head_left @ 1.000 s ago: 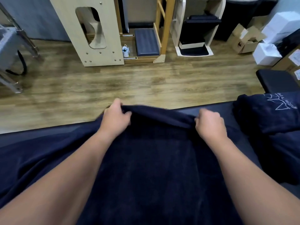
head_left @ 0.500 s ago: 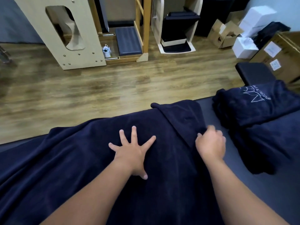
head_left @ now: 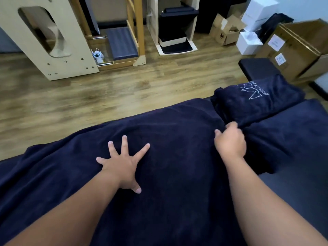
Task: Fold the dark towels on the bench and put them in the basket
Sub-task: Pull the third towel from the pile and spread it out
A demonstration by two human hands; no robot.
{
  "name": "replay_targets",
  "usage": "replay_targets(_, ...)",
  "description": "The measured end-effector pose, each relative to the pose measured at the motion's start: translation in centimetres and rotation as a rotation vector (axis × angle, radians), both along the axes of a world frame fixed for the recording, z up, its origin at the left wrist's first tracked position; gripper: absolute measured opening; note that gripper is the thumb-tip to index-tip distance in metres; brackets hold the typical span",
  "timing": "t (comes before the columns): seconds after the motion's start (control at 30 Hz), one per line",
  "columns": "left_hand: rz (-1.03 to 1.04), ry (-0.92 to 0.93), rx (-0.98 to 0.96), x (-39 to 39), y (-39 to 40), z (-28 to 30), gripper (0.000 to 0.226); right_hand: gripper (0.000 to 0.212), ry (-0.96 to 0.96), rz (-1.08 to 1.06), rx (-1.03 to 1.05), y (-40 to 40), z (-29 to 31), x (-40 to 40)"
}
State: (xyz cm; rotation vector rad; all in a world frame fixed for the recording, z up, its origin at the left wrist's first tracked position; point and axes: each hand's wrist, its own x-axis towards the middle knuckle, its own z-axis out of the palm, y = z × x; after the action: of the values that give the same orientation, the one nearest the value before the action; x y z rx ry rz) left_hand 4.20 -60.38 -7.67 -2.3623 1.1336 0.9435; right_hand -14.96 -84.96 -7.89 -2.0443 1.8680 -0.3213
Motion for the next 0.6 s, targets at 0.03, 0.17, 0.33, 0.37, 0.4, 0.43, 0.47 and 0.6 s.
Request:
replay_targets(0.03,0.0,0.001,0.004,-0.1,0.0,0.0,0.146,0.036,0.027,0.029,0.056,0.7,-0.6,-0.4)
replay_targets(0.17,0.004,-0.019,0.022,-0.2,-0.1,0.2,0.145,0.036,-0.032,-0.015,0.041,4.0,-2.1,-3.6)
replay_targets(0.33,0.017,-0.041,0.033,-0.6,0.0,0.4,0.142,0.015,-0.137,-0.097,0.257,7.4,-1.7,-8.6)
replay_targets(0.37,0.016,-0.057,0.033,-0.9,0.0,0.6,0.142,0.012,-0.111,-0.077,0.294,8.4,-1.4,-9.6)
replay_targets(0.4,-0.004,-0.088,0.032,-1.3,-0.1,0.8,0.141,0.009,-0.09,-0.061,0.321,9.2,-1.1,-10.5)
replay_targets(0.43,-0.056,-0.137,0.014,-2.2,-0.3,1.1,0.138,0.009,-0.084,-0.056,0.356,10.0,-0.9,-11.4)
replay_targets(0.47,-0.149,-0.193,-0.025,-3.4,-0.4,1.4,0.131,0.013,-0.09,-0.05,0.396,10.5,-0.9,-11.9)
replay_targets(0.6,-0.522,-0.093,-0.187,-11.5,0.1,1.4,0.107,0.031,-0.367,-0.155,0.422,10.6,0.0,-12.9)
